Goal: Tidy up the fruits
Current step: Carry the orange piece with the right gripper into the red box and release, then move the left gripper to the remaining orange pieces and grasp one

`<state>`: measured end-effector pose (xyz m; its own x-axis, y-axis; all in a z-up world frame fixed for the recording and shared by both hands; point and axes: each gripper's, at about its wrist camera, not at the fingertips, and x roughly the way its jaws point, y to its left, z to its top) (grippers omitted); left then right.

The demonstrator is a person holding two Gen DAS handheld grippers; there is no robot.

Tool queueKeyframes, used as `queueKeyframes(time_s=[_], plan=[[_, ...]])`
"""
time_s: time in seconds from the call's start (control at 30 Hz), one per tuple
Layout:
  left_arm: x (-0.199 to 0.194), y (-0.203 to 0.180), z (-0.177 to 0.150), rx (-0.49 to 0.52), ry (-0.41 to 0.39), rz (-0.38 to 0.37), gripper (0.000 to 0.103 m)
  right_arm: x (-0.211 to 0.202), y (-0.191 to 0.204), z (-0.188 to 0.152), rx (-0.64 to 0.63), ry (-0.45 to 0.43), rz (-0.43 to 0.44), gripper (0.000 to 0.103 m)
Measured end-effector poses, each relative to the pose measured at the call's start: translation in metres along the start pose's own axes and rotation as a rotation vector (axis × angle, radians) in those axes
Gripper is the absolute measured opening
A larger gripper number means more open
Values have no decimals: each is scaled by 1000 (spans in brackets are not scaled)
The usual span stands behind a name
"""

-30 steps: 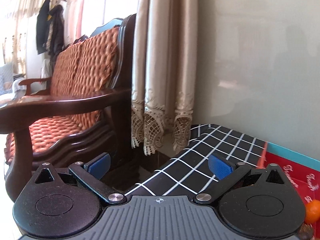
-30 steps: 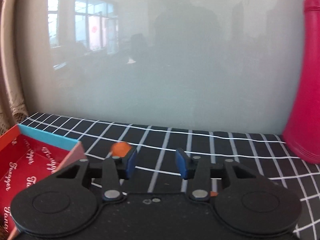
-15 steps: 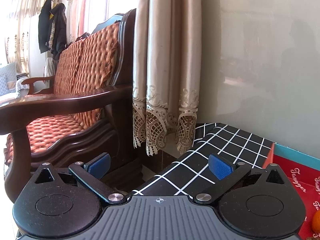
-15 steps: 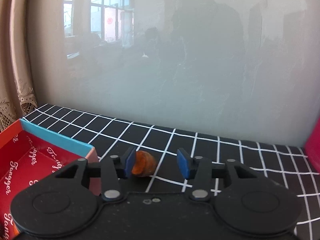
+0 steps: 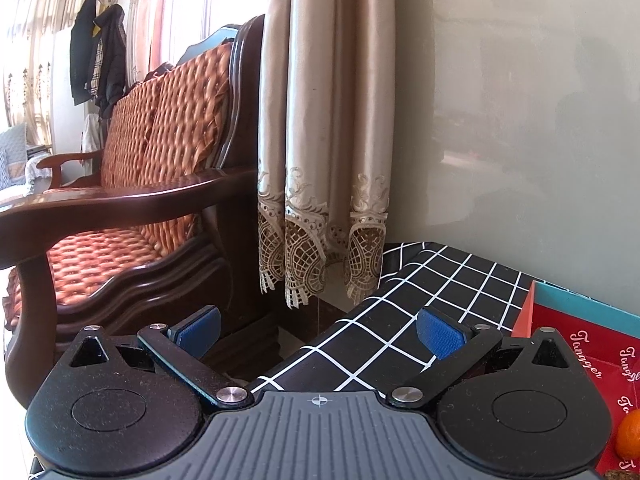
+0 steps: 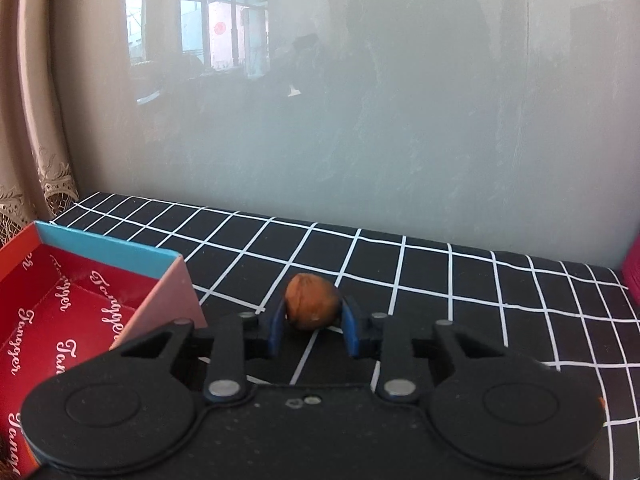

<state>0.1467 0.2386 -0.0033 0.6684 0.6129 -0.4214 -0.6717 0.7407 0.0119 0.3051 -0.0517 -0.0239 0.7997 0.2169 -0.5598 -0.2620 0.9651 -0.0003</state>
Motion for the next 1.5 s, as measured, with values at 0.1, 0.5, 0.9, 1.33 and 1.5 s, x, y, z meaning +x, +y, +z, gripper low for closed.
queueKeyframes(time_s=[0.1,0.5,0.9,1.33,1.5], plan=[[-1,-1,0,-4,3,1,103,-9,2,-6,-23,-11,-5,28],[-27,-12,-7,60,11,-31,103,-87,4,-20,-1,-50,28,28],[-53,12,-11,68,3,-38,103,-150,68,-8,-72,-125,146,28],[-54,42,-11,12,15,-55,103,-189,53,-25,-14,-208,30,43],[-64,29,-11,30,2,-93,103,-214,10,-35,58,-289,-82,75]])
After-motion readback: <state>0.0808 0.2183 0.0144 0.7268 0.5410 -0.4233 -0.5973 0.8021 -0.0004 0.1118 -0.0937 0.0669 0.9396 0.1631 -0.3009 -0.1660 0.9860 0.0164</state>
